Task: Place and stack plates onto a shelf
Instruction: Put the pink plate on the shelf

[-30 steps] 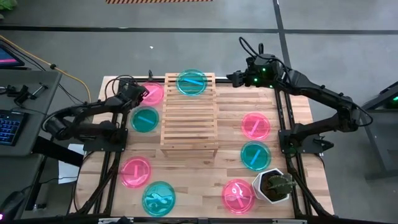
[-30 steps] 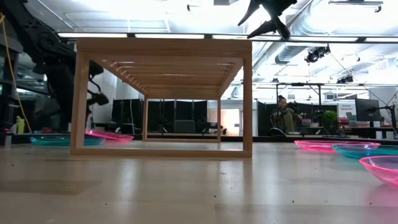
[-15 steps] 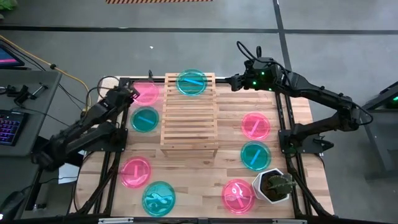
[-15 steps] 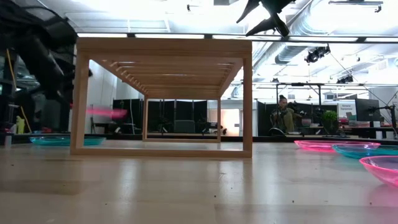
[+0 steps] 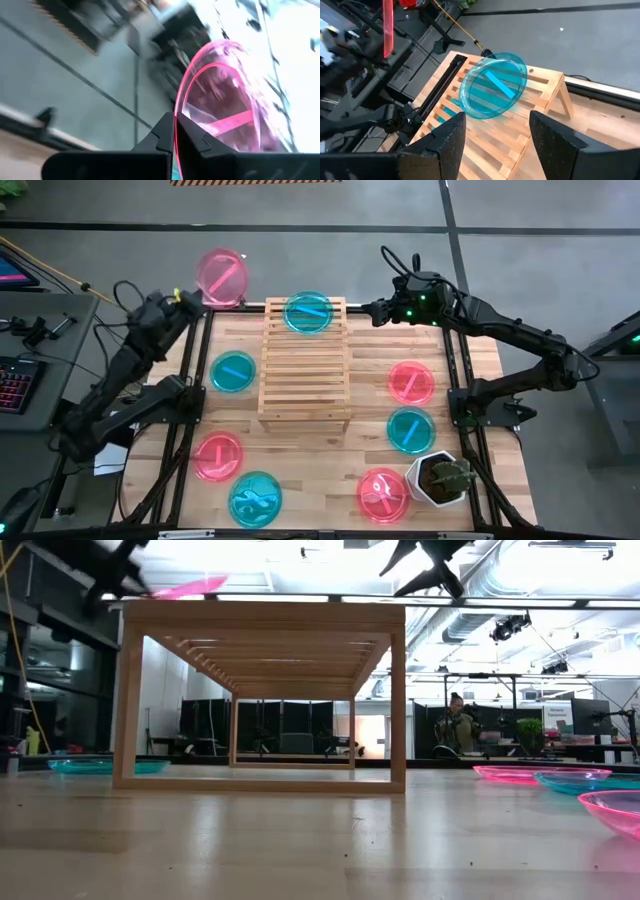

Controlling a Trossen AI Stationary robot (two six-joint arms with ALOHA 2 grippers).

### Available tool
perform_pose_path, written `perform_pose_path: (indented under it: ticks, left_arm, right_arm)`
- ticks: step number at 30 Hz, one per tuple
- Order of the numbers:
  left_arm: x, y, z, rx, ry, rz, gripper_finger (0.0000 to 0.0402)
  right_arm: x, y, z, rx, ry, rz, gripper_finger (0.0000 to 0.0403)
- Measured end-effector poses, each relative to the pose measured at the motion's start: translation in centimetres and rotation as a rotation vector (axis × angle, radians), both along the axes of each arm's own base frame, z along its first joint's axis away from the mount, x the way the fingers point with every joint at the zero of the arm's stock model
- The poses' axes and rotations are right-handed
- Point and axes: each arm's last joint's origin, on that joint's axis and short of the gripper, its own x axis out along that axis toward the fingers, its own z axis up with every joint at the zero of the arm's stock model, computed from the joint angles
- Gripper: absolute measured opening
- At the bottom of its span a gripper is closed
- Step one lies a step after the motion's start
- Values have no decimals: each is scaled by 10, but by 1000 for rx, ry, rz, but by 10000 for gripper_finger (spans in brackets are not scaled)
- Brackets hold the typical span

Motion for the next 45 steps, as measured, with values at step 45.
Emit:
perform_pose_path:
  ticks: [45]
  left_arm:
    - [186,-53,-44,-318,562,-539,0]
  right_arm:
    - [0,0,-1,-47,39,31,204]
